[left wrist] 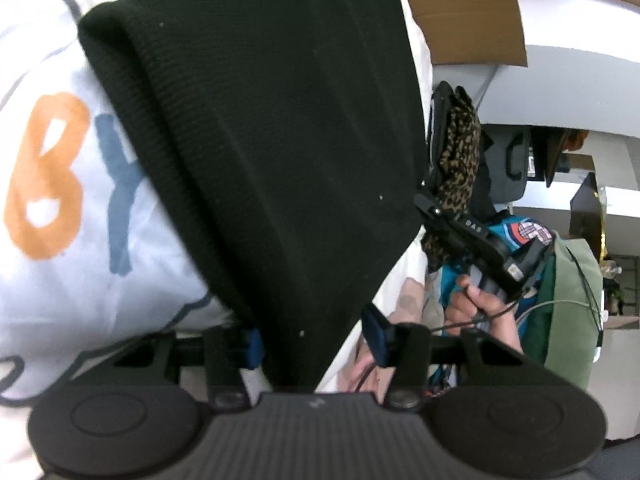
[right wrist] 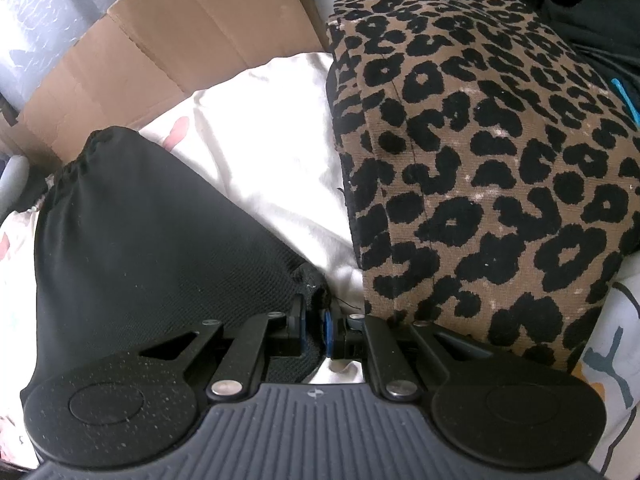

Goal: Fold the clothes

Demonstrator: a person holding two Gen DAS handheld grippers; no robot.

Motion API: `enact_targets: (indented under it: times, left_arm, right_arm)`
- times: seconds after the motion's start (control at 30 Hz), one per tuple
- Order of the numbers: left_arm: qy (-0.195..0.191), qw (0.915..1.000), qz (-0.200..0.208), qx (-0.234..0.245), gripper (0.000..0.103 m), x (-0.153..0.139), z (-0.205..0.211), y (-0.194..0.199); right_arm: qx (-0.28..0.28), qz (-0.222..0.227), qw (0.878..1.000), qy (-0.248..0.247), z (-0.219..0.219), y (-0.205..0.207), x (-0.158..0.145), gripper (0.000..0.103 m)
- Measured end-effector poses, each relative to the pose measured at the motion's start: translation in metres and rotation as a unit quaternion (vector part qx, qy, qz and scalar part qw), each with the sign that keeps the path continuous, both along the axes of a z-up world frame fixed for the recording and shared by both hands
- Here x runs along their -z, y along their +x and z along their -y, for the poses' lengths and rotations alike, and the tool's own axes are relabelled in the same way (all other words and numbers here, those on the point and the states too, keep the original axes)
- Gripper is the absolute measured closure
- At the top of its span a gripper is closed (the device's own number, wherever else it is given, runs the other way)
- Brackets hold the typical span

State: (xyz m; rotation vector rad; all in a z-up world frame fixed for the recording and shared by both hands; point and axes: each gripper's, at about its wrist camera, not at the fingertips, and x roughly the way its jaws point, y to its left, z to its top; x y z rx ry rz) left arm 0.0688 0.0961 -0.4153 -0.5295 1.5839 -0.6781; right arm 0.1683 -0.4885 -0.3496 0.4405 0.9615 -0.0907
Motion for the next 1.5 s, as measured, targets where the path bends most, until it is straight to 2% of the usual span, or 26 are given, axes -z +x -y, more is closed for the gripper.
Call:
enact_targets:
  times: [0.17, 0.23, 0.27, 0.33, 0.37, 0.4, 0.6, 0.77, 1.07, 1.17, 1.33, 1.5]
  left_arm:
    - [-0.004, 0.9998, -0.016, 0.008, 0.057, 0.003, -0.003, -0.008]
    - [-0.006, 0.9998, -0.019, 0.008, 0.065, 0.004, -0.003, -0.009]
    - [-0.006, 0.9997, -0.02, 0.011, 0.073, 0.005, -0.002, -0.01]
    - [-0.006, 0.9993, -0.022, 0.028, 0.081, 0.006, 0.004, -0.014]
    - [-0.005, 0.9991, -0.023, 0.035, 0.091, 0.006, 0.006, -0.017]
    - [-0.002, 0.9991, -0.022, 0.035, 0.092, 0.006, 0.007, -0.018]
    - [0.003, 0.9995, -0.028, 0.016, 0.095, 0.003, -0.003, -0.015]
    - [0.009, 0.9994, -0.03, 0.016, 0.095, -0.014, -0.012, -0.009]
    - [0.033, 0.9988, 0.007, 0.035, 0.095, -0.066, -0.041, 0.016]
    - [0.036, 0.9979, 0.031, 0.044, 0.095, -0.089, -0.045, 0.019]
    - [0.031, 0.9977, 0.051, 0.032, 0.095, -0.124, -0.059, 0.02]
    - [0.031, 0.9954, 0.087, 0.027, 0.095, -0.161, -0.068, 0.021]
  right_arm:
    - [0.0, 0.002, 1.0, 0.004, 0.002, -0.002, 0.001, 0.095]
    - [0.0, 0.003, 1.0, 0.005, 0.003, -0.002, 0.001, 0.095]
    - [0.0, 0.003, 1.0, 0.006, 0.003, -0.003, 0.001, 0.095]
    - [0.001, 0.004, 1.0, 0.007, 0.003, -0.003, 0.001, 0.095]
    - [0.001, 0.004, 1.0, 0.007, 0.004, -0.003, 0.001, 0.094]
    - [0.001, 0.004, 1.0, 0.008, 0.004, -0.003, 0.001, 0.094]
    - [0.008, 0.004, 1.0, 0.012, 0.003, -0.005, -0.002, 0.094]
    - [0.015, 0.004, 1.0, 0.025, 0.001, -0.01, -0.007, 0.096]
    - [0.011, -0.005, 0.998, 0.063, -0.017, -0.03, -0.019, 0.096]
    - [-0.008, -0.008, 0.998, 0.061, -0.027, -0.034, -0.022, 0.096]
    - [-0.025, -0.012, 0.997, 0.078, -0.04, -0.04, -0.027, 0.096]
    - [-0.07, -0.014, 0.993, 0.097, -0.059, -0.045, -0.032, 0.097]
